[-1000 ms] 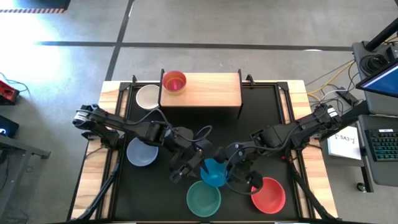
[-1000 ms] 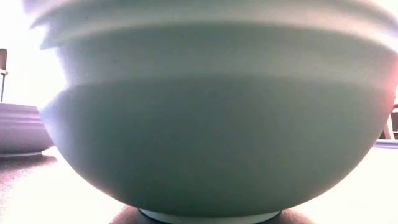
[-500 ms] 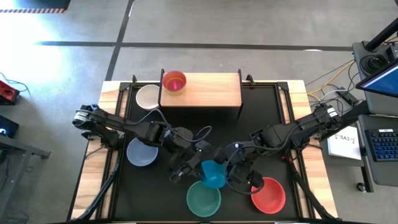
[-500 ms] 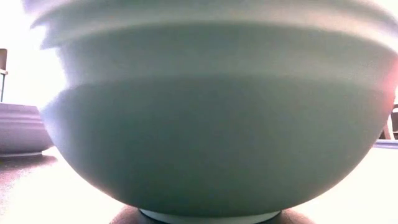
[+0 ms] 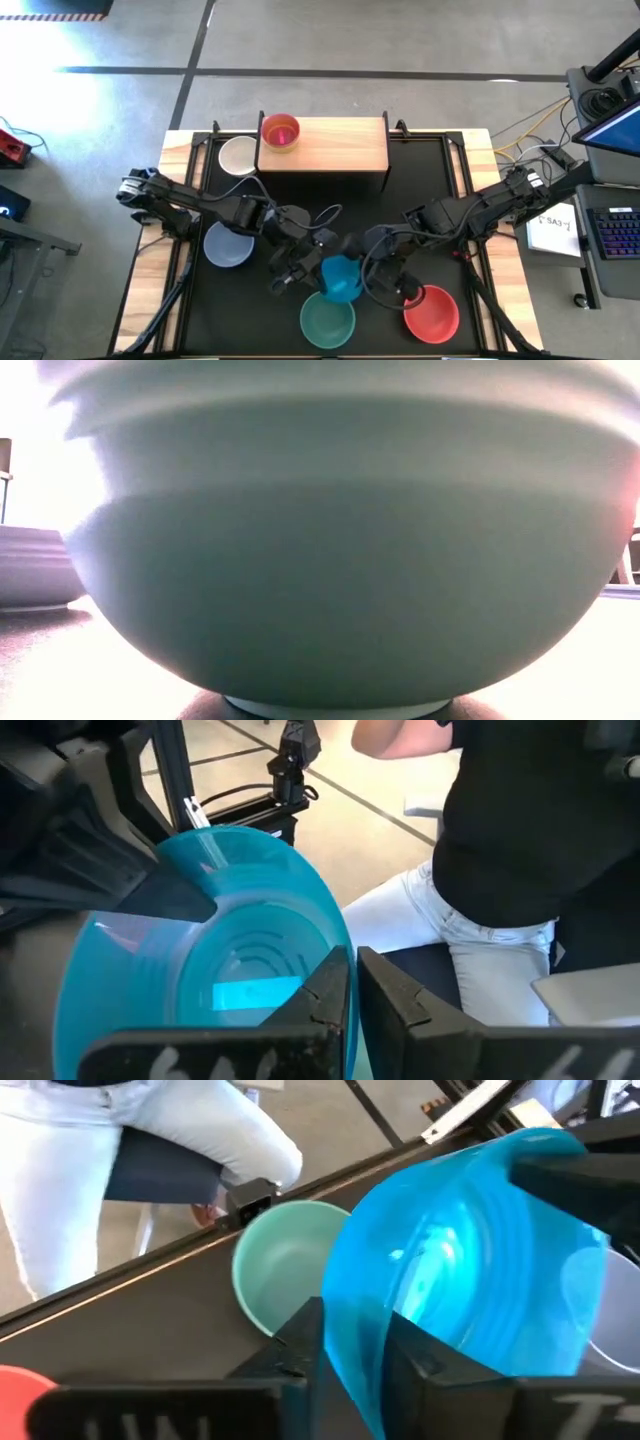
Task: Place and stack bowls onto a shelf
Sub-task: Stack the small blue bowl on top of the small red bowl on the shelf
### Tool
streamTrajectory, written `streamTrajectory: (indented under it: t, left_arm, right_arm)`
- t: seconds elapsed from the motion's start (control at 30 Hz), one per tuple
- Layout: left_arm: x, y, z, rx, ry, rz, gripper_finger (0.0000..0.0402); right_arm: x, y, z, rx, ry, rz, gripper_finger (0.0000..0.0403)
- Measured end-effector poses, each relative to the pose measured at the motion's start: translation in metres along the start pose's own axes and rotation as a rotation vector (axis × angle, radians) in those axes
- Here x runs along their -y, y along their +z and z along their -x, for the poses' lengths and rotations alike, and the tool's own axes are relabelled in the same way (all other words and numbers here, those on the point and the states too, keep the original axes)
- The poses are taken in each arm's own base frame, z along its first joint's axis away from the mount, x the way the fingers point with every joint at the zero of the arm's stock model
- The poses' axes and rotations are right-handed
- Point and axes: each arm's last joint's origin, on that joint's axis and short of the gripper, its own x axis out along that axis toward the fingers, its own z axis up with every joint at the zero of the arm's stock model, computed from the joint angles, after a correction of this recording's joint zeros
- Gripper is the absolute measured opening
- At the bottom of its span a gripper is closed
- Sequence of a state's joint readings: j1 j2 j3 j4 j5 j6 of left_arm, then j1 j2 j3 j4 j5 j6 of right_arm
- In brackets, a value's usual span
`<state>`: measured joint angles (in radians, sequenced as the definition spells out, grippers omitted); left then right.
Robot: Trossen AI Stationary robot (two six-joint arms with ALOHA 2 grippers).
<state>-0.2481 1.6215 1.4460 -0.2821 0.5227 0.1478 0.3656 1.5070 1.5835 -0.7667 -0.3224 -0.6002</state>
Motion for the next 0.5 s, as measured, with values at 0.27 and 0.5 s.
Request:
streamTrajectory:
  t: [0.27, 0.5]
  left_arm:
    - [-0.003, -0.003, 0.001, -0.026, 0.026, 0.017, 0.0001]
    - [-0.017, -0.008, 0.010, -0.052, 0.076, 0.083, 0.0001]
  right_arm:
    - [0.002, -0.002, 0.008, -0.098, -0.164, -0.059, 0.0134]
    - [-0.003, -0.005, 0.034, -0.147, -0.229, -0.096, 0.0168]
